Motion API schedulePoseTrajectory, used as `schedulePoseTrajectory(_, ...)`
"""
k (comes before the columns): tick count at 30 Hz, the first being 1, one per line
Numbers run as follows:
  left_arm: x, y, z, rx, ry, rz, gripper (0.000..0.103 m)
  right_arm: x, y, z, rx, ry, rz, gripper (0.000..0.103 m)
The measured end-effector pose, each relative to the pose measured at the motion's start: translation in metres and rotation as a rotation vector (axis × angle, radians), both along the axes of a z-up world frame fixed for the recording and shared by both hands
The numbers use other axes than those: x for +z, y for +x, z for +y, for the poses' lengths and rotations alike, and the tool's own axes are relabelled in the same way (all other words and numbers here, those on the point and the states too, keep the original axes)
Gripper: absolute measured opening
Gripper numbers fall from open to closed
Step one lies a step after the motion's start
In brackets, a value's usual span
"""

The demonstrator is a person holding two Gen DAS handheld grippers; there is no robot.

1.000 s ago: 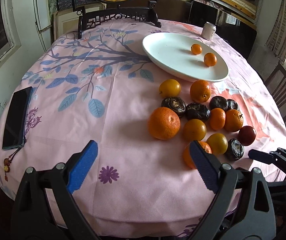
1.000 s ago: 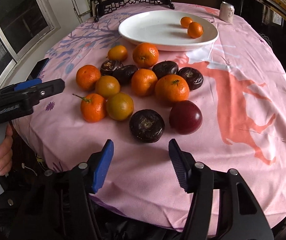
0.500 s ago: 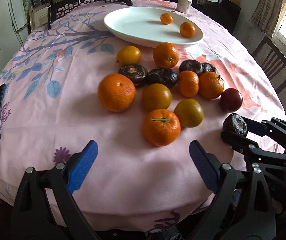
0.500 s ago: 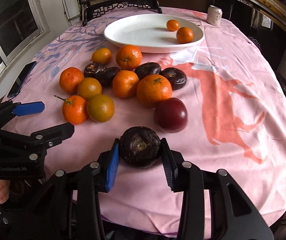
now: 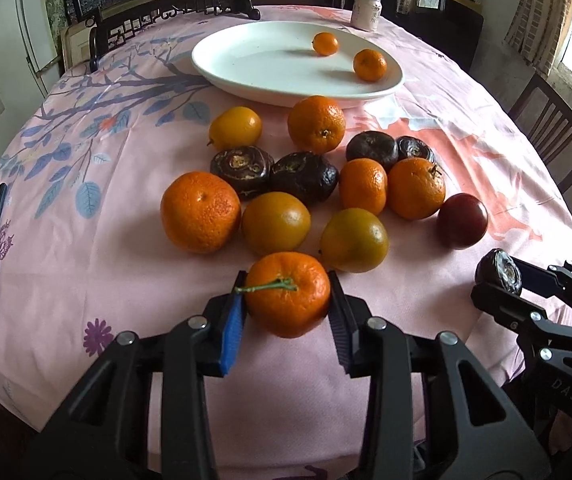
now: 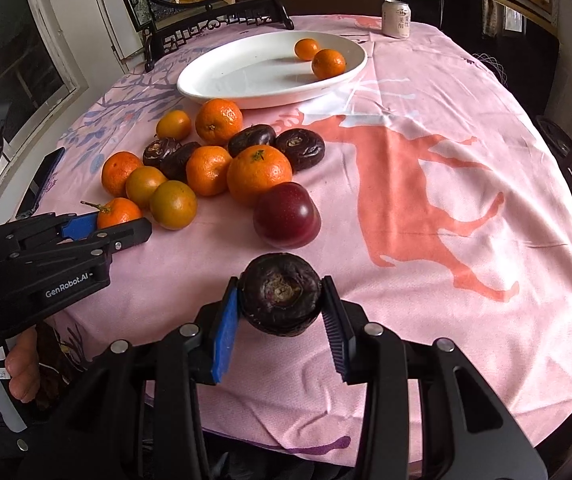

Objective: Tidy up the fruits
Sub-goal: 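Grasp a dark purple fruit with the right tool while the left grasps a stemmed tangerine, then carry both fruits over the plate and open both tools to release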

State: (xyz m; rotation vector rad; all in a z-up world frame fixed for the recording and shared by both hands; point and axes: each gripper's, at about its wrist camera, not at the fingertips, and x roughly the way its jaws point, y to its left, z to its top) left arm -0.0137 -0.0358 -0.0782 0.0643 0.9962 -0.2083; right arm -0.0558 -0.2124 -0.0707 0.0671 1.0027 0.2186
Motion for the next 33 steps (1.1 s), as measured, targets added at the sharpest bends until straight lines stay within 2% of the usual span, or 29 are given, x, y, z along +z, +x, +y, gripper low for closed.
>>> schedulePoseTrajectory(10, 0.03, -0.004, 0.019, 0.017, -0.059, -0.05, 0.038, 0.021, 0.005, 0.004, 0.014, 0.023, -0.037, 0.04)
schedulePoseTrajectory(16, 0.059, 0.03, 0.029, 0.026, -0.067, -0.087, 0.038, 0.035, 0.038, 0.013, 0.043, 0.011, -0.05, 0.04)
schedulePoseTrajectory(20, 0.083, 0.093, 0.028, 0.028, -0.074, -0.085, 0.039, 0.057, 0.088, 0.022, 0.077, -0.006, -0.08, 0.04)
schedulePoseTrajectory(24, 0.091, 0.187, 0.023, 0.097, -0.084, -0.026, 0.039, 0.074, 0.163, 0.032, 0.093, -0.006, -0.105, 0.04)
schedulePoseTrajectory(28, 0.077, 0.263, 0.009, 0.129, -0.059, 0.036, 0.039, 0.059, 0.242, 0.046, 0.102, -0.053, -0.05, 0.04)
schedulePoseTrajectory(30, 0.063, 0.289, 0.007, 0.147, -0.071, 0.084, 0.039, 0.046, 0.27, 0.046, 0.11, -0.066, -0.008, 0.04)
schedulePoseTrajectory(33, 0.048, 0.31, 0.002, 0.146, -0.068, 0.114, 0.039, 0.034, 0.295, 0.047, 0.124, -0.062, 0.029, 0.04)
